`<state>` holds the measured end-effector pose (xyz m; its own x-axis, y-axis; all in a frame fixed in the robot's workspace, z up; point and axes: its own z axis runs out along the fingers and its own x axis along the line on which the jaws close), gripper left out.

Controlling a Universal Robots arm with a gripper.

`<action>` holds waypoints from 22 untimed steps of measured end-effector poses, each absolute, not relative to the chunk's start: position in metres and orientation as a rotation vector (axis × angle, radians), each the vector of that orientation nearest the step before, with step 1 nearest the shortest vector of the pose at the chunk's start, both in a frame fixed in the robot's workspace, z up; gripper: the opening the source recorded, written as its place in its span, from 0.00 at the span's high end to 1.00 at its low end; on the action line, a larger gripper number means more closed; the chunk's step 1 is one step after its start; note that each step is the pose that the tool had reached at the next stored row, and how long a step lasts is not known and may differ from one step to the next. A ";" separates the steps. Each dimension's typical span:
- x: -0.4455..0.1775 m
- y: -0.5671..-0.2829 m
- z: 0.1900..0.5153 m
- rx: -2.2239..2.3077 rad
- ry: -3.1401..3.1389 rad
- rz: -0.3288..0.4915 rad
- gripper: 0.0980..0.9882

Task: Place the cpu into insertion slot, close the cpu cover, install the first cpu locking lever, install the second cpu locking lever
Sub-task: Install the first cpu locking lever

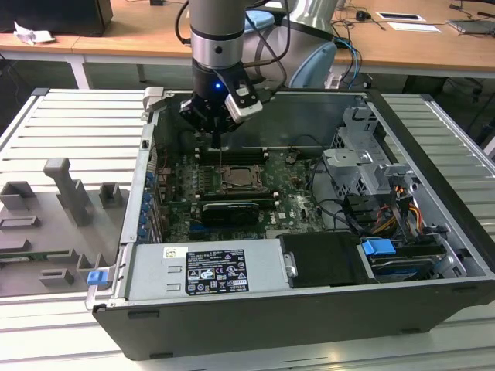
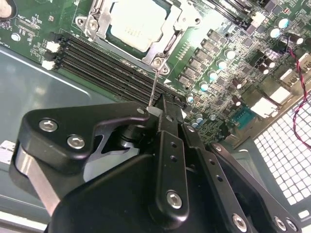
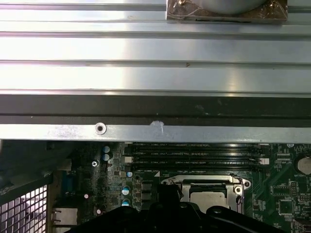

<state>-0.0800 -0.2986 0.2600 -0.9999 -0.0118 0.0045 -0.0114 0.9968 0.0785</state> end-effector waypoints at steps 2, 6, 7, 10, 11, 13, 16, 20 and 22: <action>-0.080 -0.299 0.260 0.018 -3.134 -0.123 0.99; -0.078 -0.299 0.260 0.018 -3.134 -0.123 0.99; -0.078 -0.299 0.260 0.018 -3.134 -0.123 0.99; -0.077 -0.299 0.260 0.018 -3.134 -0.123 0.99; -0.077 -0.299 0.260 0.018 -3.134 -0.123 0.99; -0.076 -0.299 0.260 0.018 -3.134 -0.123 0.99; -0.075 -0.299 0.260 0.018 -3.134 -0.123 0.99; -0.067 -0.299 0.257 0.018 -3.134 -0.123 0.99; -0.065 -0.299 0.255 0.019 -3.137 -0.123 0.99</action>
